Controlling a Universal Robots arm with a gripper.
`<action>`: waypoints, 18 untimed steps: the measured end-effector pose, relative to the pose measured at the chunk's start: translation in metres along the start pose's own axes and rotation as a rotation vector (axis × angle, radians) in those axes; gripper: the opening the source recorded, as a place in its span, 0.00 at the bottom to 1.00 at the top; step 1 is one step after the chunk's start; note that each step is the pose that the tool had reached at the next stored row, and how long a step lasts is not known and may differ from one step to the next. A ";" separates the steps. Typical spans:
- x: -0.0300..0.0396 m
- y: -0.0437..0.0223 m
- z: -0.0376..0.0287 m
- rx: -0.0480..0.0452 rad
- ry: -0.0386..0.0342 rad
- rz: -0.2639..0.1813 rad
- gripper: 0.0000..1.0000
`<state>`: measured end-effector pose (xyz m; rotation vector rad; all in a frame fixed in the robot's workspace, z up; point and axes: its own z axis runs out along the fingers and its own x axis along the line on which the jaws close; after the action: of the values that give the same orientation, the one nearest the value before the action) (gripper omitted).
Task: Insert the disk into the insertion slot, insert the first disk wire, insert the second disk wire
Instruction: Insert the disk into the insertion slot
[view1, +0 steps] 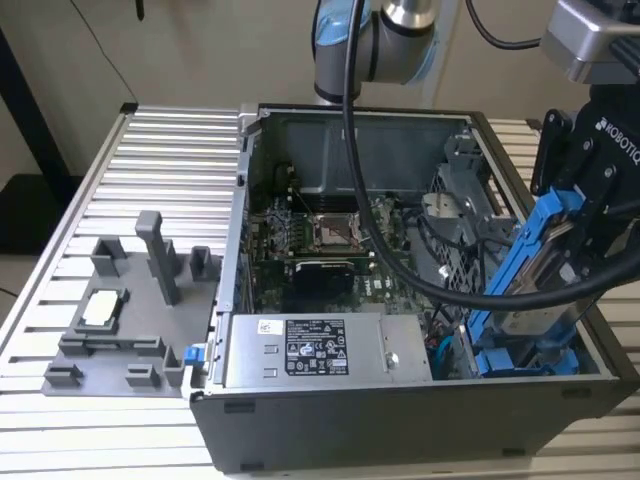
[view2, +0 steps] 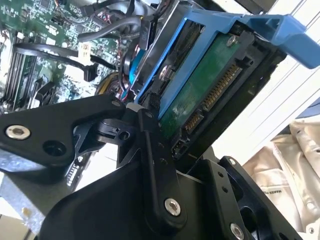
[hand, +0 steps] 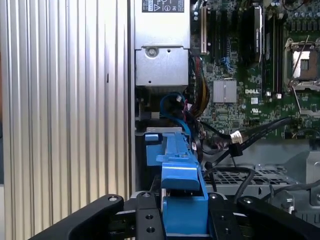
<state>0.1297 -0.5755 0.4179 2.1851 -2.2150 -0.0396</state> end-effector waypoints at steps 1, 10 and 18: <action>-0.0002 -0.0002 0.0009 0.0000 0.0000 0.000 0.33; -0.0056 -0.0018 0.0104 0.0001 0.0001 -0.004 0.33; -0.0067 -0.0033 0.0237 0.0001 0.0003 -0.007 0.33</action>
<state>0.1322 -0.5689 0.3940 2.1932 -2.2068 -0.0393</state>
